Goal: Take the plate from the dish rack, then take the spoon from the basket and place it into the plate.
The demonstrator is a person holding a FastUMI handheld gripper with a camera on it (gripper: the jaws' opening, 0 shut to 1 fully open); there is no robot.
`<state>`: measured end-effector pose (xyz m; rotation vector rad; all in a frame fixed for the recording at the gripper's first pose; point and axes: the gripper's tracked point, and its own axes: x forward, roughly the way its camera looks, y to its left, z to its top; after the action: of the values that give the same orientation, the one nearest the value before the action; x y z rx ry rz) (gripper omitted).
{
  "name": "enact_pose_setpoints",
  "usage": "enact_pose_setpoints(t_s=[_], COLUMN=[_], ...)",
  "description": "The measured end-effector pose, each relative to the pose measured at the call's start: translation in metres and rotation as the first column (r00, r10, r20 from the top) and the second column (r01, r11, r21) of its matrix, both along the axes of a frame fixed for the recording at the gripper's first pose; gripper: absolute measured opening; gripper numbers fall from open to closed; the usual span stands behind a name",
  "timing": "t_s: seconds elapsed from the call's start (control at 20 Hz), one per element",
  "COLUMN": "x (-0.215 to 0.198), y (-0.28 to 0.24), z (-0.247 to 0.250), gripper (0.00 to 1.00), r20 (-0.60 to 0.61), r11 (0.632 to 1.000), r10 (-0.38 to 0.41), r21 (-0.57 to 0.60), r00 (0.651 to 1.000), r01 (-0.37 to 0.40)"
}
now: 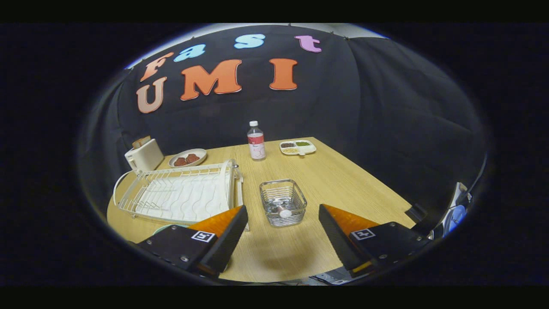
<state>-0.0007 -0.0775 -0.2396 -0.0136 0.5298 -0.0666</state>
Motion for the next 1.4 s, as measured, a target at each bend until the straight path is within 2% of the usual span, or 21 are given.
enact_pose_setpoints(t_s=[0.15, 0.3, 0.45, 0.6, 0.65, 1.0, 1.4], x=[0.007, 0.014, 0.019, 0.021, 0.021, 0.018, -0.005], y=[0.0, 0.001, 0.0, -0.001, -0.001, 0.004, 0.001], z=[-0.008, -0.014, -0.02, -0.026, -0.026, -0.01, 0.026], gripper=[0.96, 0.73, 0.56, 0.29, 0.24, 0.08, 0.08], r20=[-0.01, -0.01, -0.024, -0.041, -0.04, -0.016, 0.014], r11=[1.0, 0.999, 0.996, 0.996, 0.995, 0.99, 0.997], r10=[0.02, 0.051, 0.081, 0.086, 0.093, 0.125, 0.071], r21=[0.009, -0.005, -0.03, -0.035, -0.032, -0.059, -0.042], r00=[1.0, 0.999, 0.996, 0.995, 0.995, 0.992, 0.997], r01=[-0.02, -0.051, -0.082, -0.087, -0.094, -0.126, -0.071])
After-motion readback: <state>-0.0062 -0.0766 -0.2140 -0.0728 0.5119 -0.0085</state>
